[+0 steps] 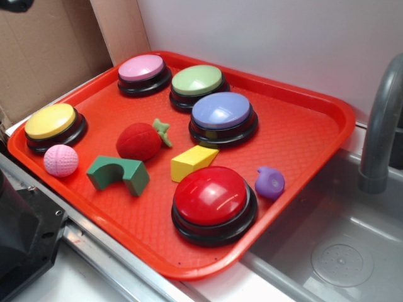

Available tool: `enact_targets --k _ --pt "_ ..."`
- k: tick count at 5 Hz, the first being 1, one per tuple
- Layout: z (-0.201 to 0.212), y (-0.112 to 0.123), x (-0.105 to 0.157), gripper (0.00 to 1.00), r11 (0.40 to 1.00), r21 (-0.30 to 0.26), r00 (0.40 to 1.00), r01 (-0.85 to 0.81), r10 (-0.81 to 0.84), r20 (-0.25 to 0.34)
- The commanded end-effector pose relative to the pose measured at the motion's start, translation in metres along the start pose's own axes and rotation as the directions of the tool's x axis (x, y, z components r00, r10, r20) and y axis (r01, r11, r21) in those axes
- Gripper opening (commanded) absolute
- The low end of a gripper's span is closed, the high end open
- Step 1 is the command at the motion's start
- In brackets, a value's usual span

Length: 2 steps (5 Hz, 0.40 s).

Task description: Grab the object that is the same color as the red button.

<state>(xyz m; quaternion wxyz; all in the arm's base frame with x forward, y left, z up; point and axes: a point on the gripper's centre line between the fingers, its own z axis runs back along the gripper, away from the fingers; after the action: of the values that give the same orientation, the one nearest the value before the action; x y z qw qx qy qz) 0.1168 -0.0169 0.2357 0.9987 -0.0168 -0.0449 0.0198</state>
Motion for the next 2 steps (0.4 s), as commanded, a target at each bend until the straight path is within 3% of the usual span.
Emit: enact_targets --k 1,2 --pt "0.0 0.0 0.0 1.0 1.0 0.0 1.0 0.0 0.0 0.0" --pt "-0.022 0.006 0.014 1.0 0.998 -0.021 0.997 -0.055 0.056 0.048"
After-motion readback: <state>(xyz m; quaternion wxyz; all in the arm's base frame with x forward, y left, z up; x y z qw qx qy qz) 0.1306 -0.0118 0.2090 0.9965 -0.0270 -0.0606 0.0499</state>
